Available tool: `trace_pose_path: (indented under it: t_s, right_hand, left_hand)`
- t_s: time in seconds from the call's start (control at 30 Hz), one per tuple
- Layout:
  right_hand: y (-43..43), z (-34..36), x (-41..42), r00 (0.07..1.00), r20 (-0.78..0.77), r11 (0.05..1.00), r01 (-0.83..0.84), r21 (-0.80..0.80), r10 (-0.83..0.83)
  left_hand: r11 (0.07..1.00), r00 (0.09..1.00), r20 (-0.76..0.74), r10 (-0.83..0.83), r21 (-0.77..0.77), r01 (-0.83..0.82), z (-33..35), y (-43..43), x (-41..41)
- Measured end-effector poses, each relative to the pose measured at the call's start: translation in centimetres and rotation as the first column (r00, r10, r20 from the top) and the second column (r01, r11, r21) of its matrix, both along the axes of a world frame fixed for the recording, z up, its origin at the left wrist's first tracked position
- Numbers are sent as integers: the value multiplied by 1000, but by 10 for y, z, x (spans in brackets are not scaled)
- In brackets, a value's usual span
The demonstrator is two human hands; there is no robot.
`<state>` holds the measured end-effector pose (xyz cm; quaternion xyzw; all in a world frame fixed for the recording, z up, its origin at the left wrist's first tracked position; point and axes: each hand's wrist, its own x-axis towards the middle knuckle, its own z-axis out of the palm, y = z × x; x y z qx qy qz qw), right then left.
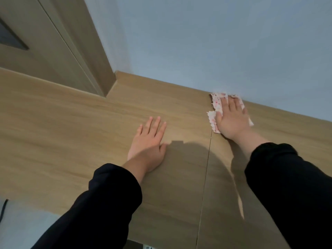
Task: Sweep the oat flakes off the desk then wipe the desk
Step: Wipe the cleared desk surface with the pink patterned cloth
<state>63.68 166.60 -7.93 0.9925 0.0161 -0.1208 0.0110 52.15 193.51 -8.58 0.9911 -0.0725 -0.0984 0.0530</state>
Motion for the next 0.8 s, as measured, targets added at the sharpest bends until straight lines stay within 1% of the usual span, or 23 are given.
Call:
trace_pose_path:
  t_s: [0.07,0.1,0.2,0.3,0.33,0.37,0.4,0.47,0.57,0.63,0.67,0.7,0.73,0.8]
  right_hand:
    - [28,1,-8,999,-39,1000,14,-8,-15]
    - [43,1,-17,998,-55,1000,-27,3,27]
    - [76,4,-72,970,-69,973,-230,31,232]
    - [69,13,-141,893,-58,891,-439,119,447]
    - [59,12,-151,873,-47,868,-476,137,486]
    - [48,11,-151,871,-49,867,-478,139,488]
    - [38,8,-142,889,-48,886,-447,124,455]
    - [27,0,-110,949,-35,948,-310,69,312]
    - [34,-3,-60,996,-8,992,-88,85,89]
    - [52,-3,-57,999,-23,995,-40,89,42]
    - [63,-2,-67,997,-33,993,-68,92,71]
    - [71,0,-87,990,-38,987,-133,92,137]
    - [75,2,-115,972,-21,968,-229,101,232]
    - [73,9,-174,908,8,897,-415,154,419]
  left_hand:
    - [1000,1000,0,0,18,0,0,-1,0]
    - [1000,1000,-2,0,27,0,0,-2,0]
    - [1000,1000,-1,6,30,-6,1,-1,1]
    - [1000,1000,3,6,-5,-6,2,-1,1]
    - [1000,1000,6,7,-11,-7,2,0,1]
    - [1000,1000,12,8,-13,-8,1,0,1]
    - [1000,1000,16,7,-14,-7,1,0,1]
    - [1000,1000,26,9,-17,-8,-1,0,1]
    - [999,999,38,8,-35,-7,-1,0,0]
    - [997,998,53,17,-76,-13,0,1,1]
    - [993,998,58,23,-113,-17,0,2,1]
    - [986,998,54,30,-165,-21,2,4,0]
    - [973,998,47,39,-228,-27,2,6,0]
    - [938,998,30,58,-345,-44,2,10,1]
